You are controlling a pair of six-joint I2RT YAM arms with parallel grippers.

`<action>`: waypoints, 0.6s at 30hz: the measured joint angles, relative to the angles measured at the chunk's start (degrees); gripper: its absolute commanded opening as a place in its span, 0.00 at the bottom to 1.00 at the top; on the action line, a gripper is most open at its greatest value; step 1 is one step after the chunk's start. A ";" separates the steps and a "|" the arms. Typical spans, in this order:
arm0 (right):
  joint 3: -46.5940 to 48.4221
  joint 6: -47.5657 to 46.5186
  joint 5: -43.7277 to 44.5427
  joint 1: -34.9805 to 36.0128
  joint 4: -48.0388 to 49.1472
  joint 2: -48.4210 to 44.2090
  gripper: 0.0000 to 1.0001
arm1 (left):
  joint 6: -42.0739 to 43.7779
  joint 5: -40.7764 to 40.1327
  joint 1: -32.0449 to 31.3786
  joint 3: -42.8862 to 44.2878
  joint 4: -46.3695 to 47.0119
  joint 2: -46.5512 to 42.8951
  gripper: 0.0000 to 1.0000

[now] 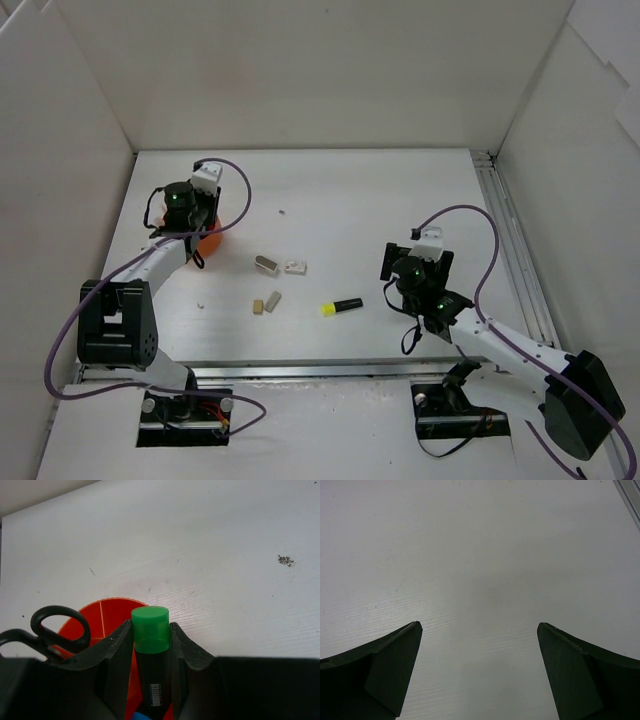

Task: Sort the stationery into containers
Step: Place the pen in the storage box.

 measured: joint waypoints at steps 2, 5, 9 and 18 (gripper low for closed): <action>0.00 0.00 0.00 -0.04 0.04 0.04 0.98 | -0.87 -1.14 0.00 -1.27 0.24 -1.05 0.12; 0.00 0.00 -0.02 -0.07 0.31 0.31 0.98 | -2.40 -3.23 0.00 -2.03 -0.09 -2.40 0.21; 0.00 0.00 -0.07 -0.26 0.42 0.48 0.98 | -4.61 -5.88 0.00 -2.01 -1.09 -2.73 0.30; 0.00 0.02 -0.15 -0.35 0.44 -0.55 0.98 | -7.87 -10.08 0.00 -4.26 -2.89 -4.83 0.33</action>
